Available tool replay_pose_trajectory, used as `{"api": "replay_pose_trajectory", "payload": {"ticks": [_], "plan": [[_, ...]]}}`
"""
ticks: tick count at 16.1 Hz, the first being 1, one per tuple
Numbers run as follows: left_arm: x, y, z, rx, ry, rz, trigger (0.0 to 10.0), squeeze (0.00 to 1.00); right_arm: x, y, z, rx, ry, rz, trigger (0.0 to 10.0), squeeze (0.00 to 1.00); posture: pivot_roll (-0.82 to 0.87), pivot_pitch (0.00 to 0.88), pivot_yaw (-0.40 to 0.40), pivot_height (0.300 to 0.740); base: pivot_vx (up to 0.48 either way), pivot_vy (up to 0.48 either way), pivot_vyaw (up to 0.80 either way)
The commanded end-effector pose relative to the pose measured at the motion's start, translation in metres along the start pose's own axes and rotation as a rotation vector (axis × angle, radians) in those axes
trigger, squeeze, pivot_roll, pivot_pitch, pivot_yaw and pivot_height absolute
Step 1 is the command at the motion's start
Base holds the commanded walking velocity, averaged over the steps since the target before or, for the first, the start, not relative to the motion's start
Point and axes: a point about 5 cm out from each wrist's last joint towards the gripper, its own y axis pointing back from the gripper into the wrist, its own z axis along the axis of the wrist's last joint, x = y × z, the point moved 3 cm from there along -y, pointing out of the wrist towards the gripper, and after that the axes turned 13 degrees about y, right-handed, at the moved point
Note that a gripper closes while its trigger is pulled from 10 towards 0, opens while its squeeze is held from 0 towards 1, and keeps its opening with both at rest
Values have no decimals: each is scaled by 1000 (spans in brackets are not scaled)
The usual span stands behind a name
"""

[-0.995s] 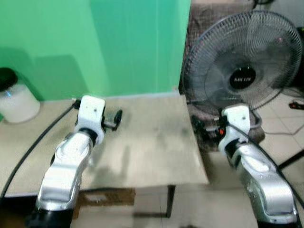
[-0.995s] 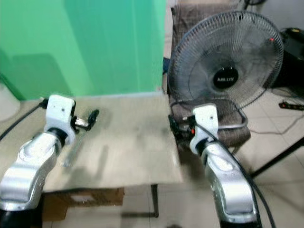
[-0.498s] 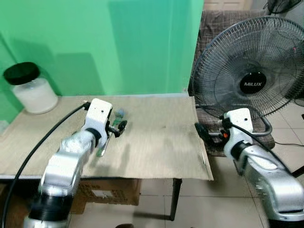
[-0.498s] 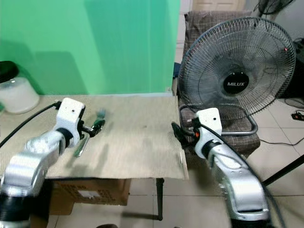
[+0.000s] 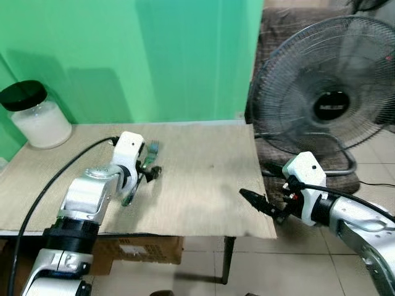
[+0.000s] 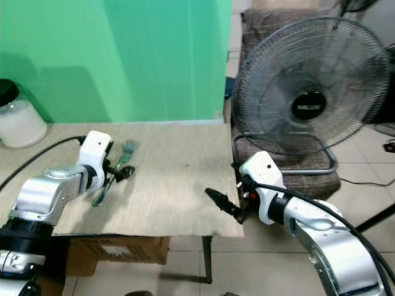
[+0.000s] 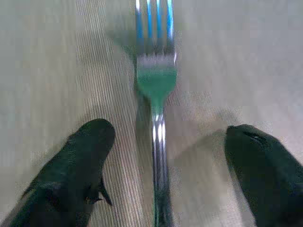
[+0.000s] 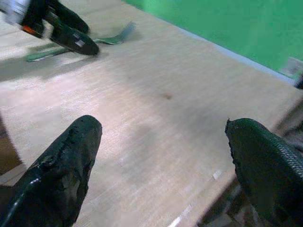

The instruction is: Setting the table

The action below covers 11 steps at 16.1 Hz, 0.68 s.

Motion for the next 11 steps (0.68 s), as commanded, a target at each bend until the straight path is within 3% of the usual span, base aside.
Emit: {"api": "replay_pose_trajectory", "payload": {"ticks": [1,7,11], "plan": [[4,-1,2,6,-18,10,0,0,5,2,6,-15,7,41,10000,0,82,0,79,740,0,0,0],[2,-6,3,13,-44,-21,0,0,10,14,4,-9,-5,129,10000,0,75,0,88,740,0,0,0],[4,-7,3,12,-107,-17,0,0,9,16,3,-5,0,149,10000,0,79,0,86,740,0,0,0]]}}
